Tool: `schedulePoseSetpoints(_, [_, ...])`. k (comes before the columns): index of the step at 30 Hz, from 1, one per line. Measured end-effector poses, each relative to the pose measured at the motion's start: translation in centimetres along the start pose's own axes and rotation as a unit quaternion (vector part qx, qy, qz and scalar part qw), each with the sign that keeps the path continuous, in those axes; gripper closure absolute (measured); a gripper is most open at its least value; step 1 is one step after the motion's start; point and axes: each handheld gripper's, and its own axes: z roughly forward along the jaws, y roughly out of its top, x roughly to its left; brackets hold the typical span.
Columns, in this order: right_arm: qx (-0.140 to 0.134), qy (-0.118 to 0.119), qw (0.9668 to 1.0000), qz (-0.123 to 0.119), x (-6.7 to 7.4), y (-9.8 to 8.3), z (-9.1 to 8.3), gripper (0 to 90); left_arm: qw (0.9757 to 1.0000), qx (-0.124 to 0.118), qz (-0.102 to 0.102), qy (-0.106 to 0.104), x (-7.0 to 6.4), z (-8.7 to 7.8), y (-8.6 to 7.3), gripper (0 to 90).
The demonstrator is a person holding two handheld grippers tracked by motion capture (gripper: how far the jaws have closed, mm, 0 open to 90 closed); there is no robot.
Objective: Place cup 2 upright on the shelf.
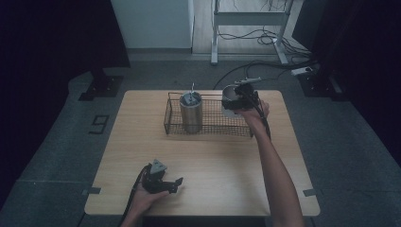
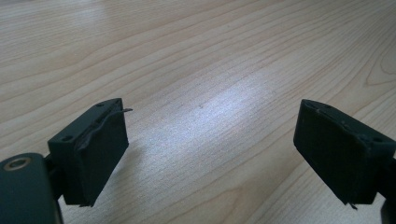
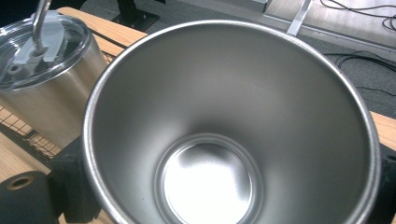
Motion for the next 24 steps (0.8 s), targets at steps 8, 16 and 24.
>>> schedulePoseSetpoints(8, [0.004, 0.0, 1.0, 0.009, -0.7, 0.3, 0.7, 7.4, 1.0, 0.002, -0.001, 0.001, 0.1, 0.0, 0.0, 10.1])
schedulePoseSetpoints(16, [0.003, -0.008, 0.9999, 0.013, -1.3, 0.8, 1.3, 7.4, 1.0, 0.003, 0.0, 0.002, 0.1, 0.0, -0.1, 10.1])
schedulePoseSetpoints(24, [0.009, -0.008, 0.9996, 0.024, -2.3, 0.6, 2.1, 7.3, 1.0, 0.003, -0.002, 0.003, 0.3, 0.0, -0.1, 10.1])
